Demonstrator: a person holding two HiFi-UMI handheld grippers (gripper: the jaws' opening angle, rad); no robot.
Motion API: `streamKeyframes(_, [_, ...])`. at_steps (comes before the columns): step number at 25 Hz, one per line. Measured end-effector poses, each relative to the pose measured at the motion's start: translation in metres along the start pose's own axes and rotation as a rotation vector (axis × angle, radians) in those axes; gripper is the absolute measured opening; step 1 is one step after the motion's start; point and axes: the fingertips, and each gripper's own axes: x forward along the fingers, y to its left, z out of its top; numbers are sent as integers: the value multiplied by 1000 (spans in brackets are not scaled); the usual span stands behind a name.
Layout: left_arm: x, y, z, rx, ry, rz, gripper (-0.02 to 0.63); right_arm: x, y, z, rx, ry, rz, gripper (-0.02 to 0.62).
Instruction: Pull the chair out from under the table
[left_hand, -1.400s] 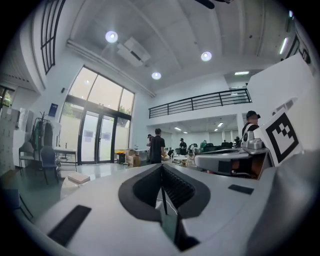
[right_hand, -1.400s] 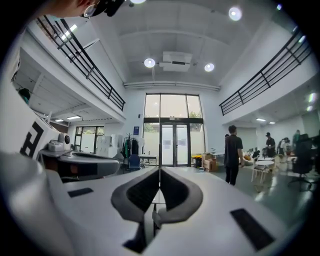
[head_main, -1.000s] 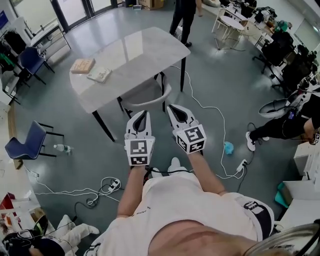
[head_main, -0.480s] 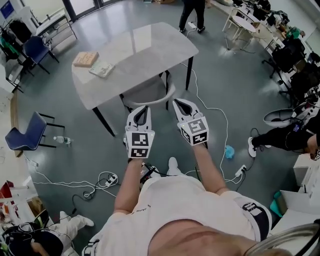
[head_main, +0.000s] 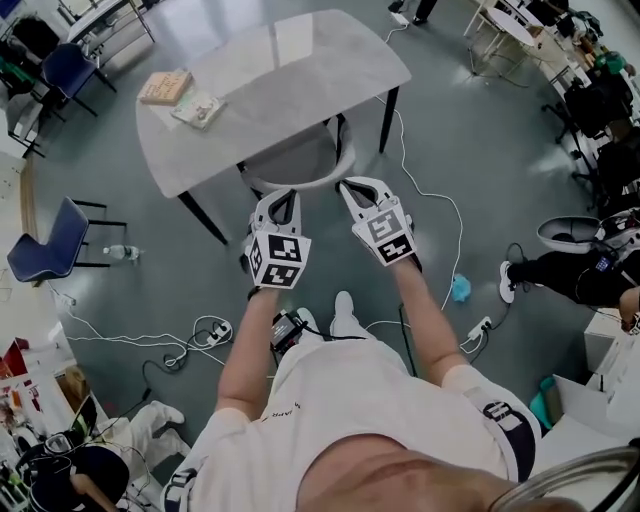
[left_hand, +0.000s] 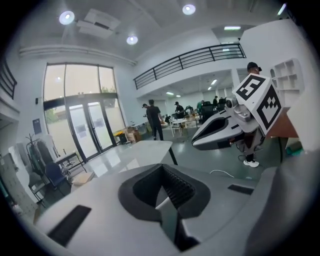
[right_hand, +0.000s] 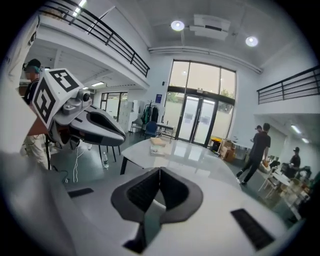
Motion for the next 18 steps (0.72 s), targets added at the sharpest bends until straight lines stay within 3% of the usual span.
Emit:
streamKeyframes(12, [83,-22,-60,139,166,-93,8,73,0,-72,-211,147,134,20])
streamKeyframes(18, [111,-28,-96,189,234,-123,78,96,8,-108,-297,226,188,77])
